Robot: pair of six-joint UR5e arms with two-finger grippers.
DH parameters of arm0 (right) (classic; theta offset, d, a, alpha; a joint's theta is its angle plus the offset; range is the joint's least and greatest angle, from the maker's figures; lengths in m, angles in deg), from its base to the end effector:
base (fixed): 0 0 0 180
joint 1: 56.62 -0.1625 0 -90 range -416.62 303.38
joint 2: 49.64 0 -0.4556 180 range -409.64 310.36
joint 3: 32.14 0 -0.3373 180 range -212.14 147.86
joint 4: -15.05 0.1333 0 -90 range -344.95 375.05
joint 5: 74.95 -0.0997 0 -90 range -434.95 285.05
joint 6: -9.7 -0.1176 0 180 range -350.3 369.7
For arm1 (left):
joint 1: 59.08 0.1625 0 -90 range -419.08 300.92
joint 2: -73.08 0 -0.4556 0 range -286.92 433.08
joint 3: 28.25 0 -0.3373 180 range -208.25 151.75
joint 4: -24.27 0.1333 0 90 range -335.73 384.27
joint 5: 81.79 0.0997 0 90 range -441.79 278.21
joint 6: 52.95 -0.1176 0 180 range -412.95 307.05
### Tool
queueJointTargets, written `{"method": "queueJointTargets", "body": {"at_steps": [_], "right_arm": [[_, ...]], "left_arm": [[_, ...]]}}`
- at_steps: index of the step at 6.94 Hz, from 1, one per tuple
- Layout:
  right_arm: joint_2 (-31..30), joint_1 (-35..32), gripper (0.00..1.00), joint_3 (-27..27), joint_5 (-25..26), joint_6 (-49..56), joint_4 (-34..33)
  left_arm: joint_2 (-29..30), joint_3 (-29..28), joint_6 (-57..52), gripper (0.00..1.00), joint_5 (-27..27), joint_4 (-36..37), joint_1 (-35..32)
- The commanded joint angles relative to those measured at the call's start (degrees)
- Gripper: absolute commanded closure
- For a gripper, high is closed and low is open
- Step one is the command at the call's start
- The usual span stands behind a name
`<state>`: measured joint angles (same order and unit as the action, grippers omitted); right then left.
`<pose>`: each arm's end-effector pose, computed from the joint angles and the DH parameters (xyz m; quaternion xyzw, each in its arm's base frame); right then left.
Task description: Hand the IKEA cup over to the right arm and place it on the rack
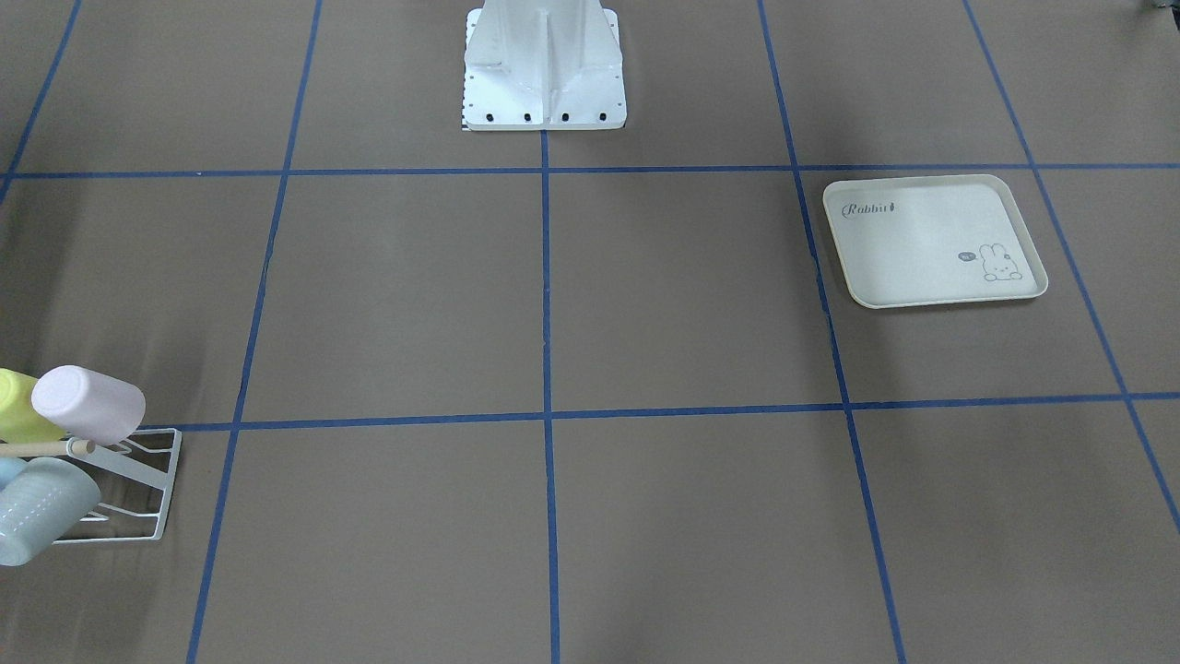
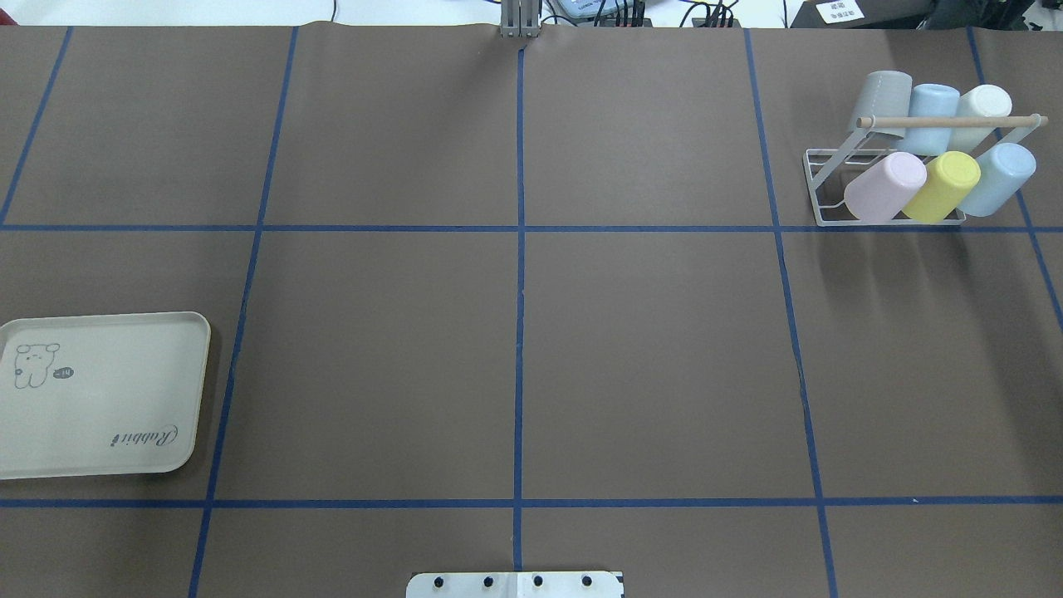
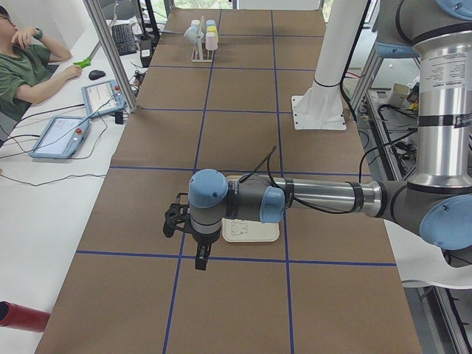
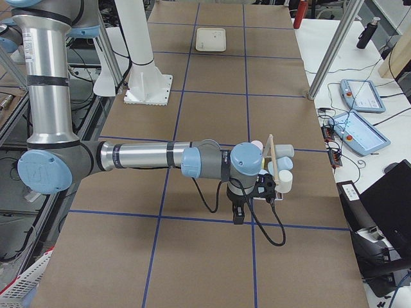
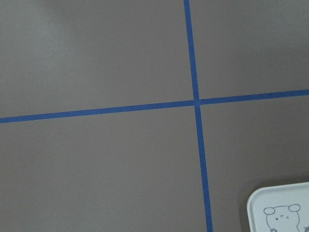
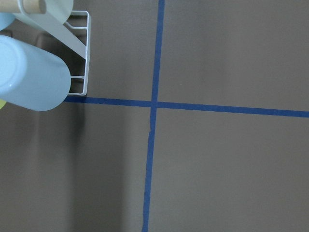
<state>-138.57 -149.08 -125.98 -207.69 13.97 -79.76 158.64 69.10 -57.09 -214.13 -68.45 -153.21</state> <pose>0.0725 -0.4417 0.6753 0.0222 -0.3637 -0.0150 0.9311 -0.0834 -0.4044 0.6763 0.0717 0.3565 0.0178 0.9314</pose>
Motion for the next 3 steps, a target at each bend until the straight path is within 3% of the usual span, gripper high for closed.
{"method": "queueJointTargets", "body": {"at_steps": [1, 3], "right_arm": [[-0.11, 0.00, 0.00, 0.06, 1.35, -4.78, 2.34], [-0.02, 0.00, 0.00, 0.15, 1.35, -6.80, 2.35]], "left_arm": [[-0.04, -0.32, 0.01, 0.00, 0.07, 0.00, 0.00], [-0.21, -0.50, 0.18, 0.00, 0.07, 0.09, 0.00]]}}
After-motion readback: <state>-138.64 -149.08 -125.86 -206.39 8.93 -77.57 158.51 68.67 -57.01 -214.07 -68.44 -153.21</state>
